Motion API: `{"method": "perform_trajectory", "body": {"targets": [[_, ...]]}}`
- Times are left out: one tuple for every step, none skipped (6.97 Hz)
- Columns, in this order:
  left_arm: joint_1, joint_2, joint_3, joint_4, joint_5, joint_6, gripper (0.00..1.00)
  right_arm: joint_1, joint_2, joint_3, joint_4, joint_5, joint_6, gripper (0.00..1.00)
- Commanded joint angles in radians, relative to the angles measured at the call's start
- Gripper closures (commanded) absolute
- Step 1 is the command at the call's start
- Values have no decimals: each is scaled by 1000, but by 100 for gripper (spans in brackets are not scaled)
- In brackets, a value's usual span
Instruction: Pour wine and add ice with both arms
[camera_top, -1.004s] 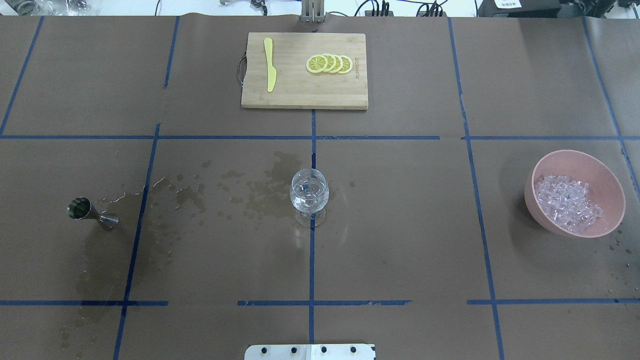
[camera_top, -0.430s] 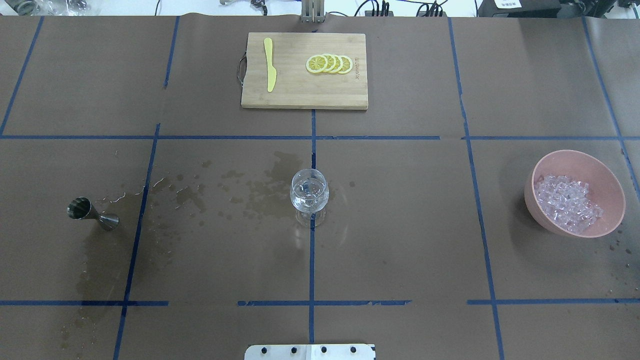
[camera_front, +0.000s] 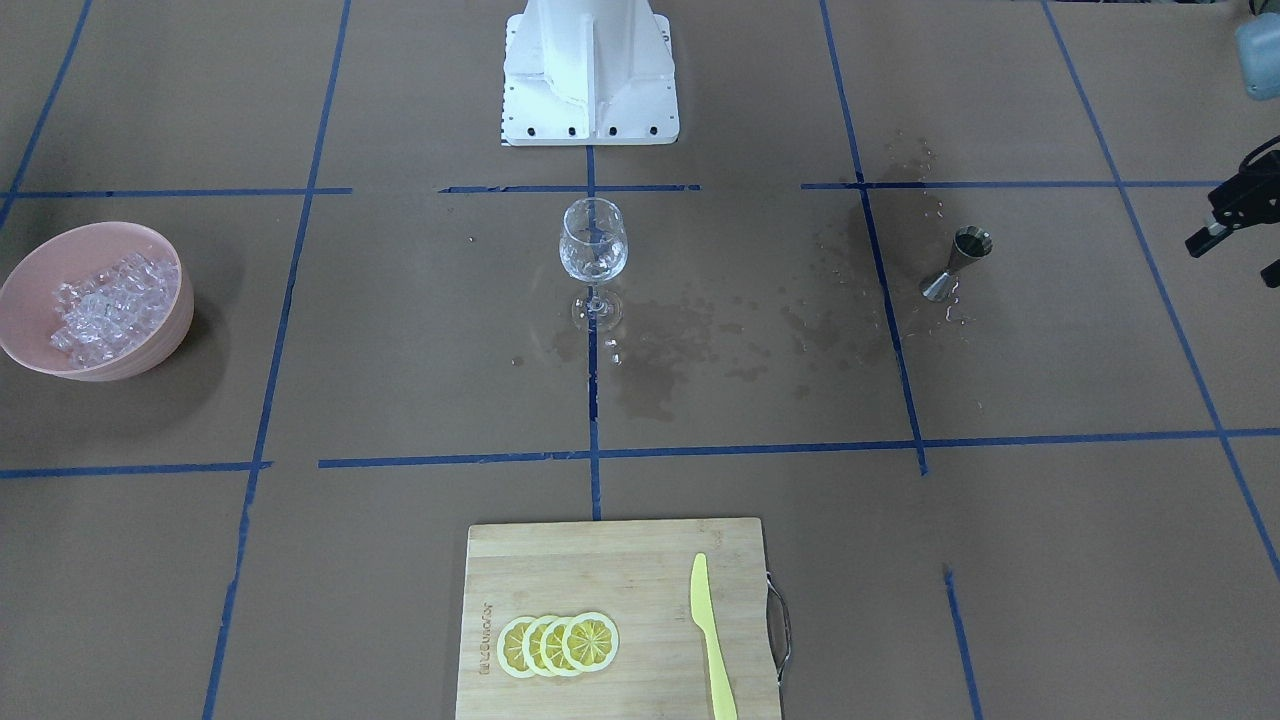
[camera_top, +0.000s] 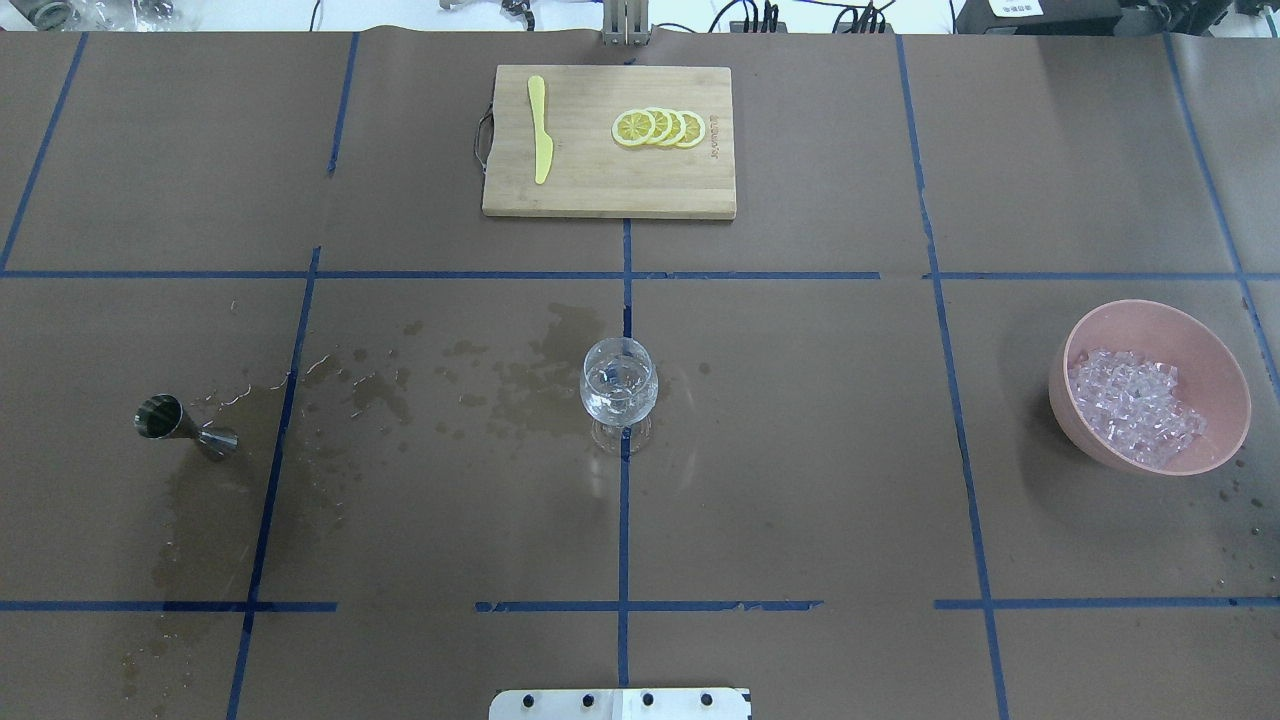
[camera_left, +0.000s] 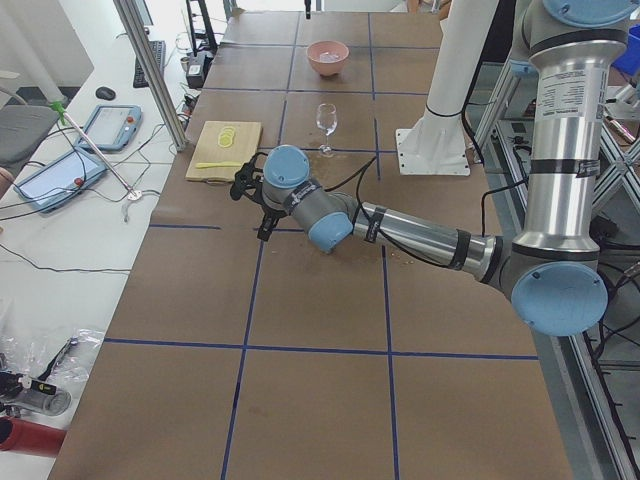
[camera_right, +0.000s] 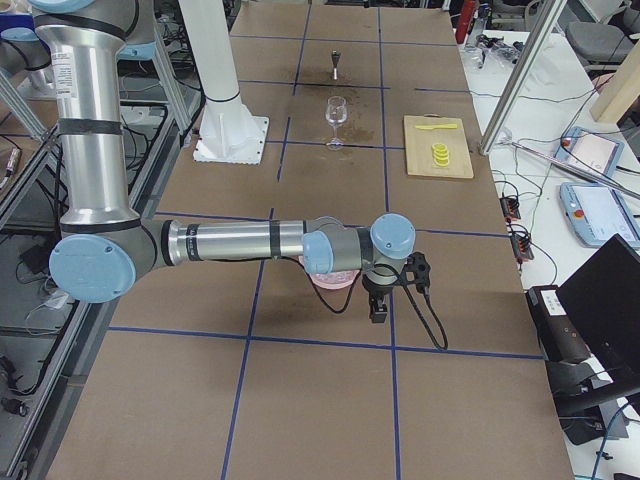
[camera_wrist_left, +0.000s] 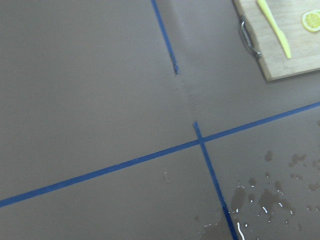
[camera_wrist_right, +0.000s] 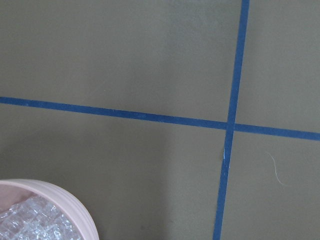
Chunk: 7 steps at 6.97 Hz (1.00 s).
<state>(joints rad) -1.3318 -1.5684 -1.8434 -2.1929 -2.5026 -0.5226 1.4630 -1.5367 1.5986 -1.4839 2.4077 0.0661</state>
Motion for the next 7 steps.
{"method": "perform_trajectory", "body": {"targets": [[148, 23, -43, -165, 246, -216, 1, -3, -5, -2, 50, 4, 3, 0], [313, 98, -77, -277, 512, -293, 1, -3, -3, 1, 51, 4, 3, 0], [416, 222, -106, -432, 691, -336, 1, -3, -2, 4, 51, 2, 3, 0], [490, 314, -112, -585, 803, -405, 1, -3, 0, 7, 51, 4, 4, 0], [599, 324, -117, -605, 932, -531, 1, -3, -2, 11, 51, 7, 4, 0], [696, 377, -119, -623, 1072, -534, 1, -3, -2, 14, 51, 7, 4, 0], [726, 428, -117, -722, 1125, -542, 1, -3, -2, 17, 51, 7, 4, 0]]}}
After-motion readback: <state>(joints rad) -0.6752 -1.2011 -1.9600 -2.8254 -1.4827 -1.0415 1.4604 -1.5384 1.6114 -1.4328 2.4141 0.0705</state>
